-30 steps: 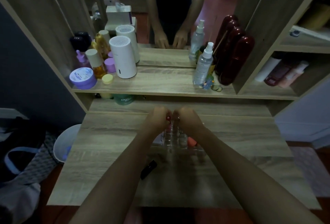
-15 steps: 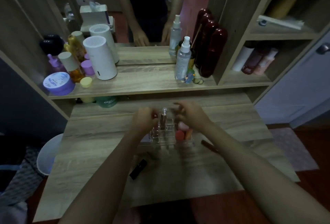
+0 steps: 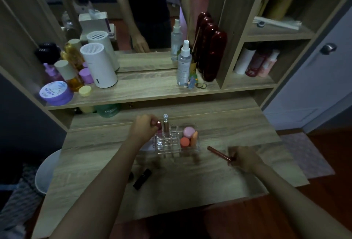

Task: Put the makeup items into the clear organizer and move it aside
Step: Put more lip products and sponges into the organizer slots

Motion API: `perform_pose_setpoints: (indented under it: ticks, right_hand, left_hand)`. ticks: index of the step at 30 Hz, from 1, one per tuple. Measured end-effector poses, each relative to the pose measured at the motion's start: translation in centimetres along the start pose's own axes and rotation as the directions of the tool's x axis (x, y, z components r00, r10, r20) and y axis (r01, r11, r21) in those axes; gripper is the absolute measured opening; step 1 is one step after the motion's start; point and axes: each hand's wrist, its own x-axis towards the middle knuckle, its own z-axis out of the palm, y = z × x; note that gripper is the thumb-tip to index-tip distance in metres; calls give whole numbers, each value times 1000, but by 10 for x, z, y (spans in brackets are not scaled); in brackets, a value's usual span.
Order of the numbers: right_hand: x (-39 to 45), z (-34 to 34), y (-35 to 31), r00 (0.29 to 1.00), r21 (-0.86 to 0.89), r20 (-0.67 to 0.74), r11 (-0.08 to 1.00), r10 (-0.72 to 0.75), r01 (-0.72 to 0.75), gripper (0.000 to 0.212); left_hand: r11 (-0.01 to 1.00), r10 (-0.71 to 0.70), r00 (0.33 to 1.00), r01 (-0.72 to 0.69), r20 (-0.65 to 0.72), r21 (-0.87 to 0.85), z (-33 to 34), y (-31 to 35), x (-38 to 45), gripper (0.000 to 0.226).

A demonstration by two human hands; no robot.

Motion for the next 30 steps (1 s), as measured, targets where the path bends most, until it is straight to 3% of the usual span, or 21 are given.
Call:
perform_pose_setpoints:
  ticks: [2,6,10,16,23,30]
  right_hand:
    - [-1,3,-2,999,6,-44,1000,6,-6,12]
    - [0,10,3,997,53,-78,999,11,-7,35]
    - [1,-2,4,995,229,-96,973,38,-15,39]
    - [-3,-54,-2,958,375,-284,918,-23,133,14]
    - [-5,-119,-66,798,284,-568,862,-202,420,13]
    - [17,-105,-142,762,164,-519,829,-388,534,16]
  left_hand:
    - [1000,-3,1000,3,-14,-26,0,-2,-2,19]
    - [1000,-14,999,13,-46,-27,2,-12,-8,19]
    - [998,-63,997,62,-50,-16,6,-25,-18,18]
    - [996,-43,994,35,-99,-78,10,-36,-30,25]
    - [986,-65,977,32,-201,-161,2,-53,-41,27]
    - [982,-120,968,83,-222,-170,-3,-78,-62,21]
